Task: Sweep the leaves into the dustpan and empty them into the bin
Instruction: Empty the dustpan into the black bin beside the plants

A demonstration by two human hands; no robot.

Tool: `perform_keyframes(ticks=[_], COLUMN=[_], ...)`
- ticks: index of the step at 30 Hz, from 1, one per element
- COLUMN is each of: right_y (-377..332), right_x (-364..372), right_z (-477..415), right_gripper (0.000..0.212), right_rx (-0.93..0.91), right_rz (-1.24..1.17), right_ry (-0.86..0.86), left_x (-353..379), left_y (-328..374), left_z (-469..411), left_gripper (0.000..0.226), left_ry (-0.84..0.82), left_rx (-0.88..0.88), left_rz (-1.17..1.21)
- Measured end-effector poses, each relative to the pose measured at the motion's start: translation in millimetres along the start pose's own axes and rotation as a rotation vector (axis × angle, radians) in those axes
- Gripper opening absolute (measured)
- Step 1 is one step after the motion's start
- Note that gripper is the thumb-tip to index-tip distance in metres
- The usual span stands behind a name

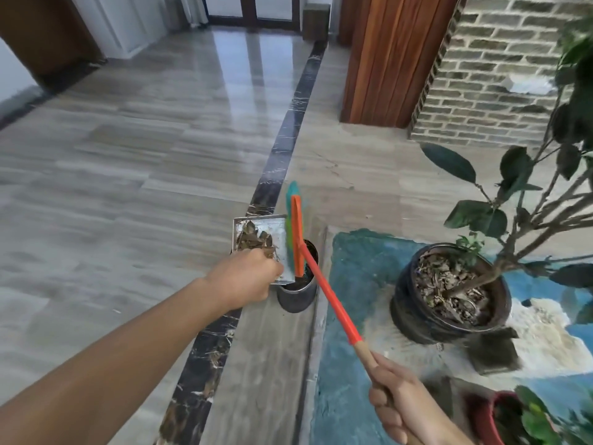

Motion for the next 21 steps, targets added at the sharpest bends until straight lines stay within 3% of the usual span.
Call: perform_keyframes(ticks=[5, 9, 21], right_y=[20, 32, 53], right_x=[-14, -23, -29], right_z=[-18, -24, -47], right_gripper=[0.035, 0.036, 0.037], right_rx=[0.017, 0.018, 0.052], right_rz=[-0.026, -0.027, -0.157], right_ry=[-0.034, -0.021, -0.002], left_x=[8, 22, 55], left_y=[11, 31, 72], left_z=[-2, 0, 33], left_gripper=[0.015, 0.028, 0.023], left_ry=[0.016, 0.004, -0.149], left_rx=[-0.022, 0.085, 0.226], left_rz=[-0.047, -0.162, -0.243])
Point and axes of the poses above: each hand's wrist, its own z-axis away from the middle knuckle, its own x-axis out of the palm, y = z × x, the point moved 6 cm from there along -z, towards the middle knuckle, and after that the axes turned 9 degrees about y, right-handed, at the moved point
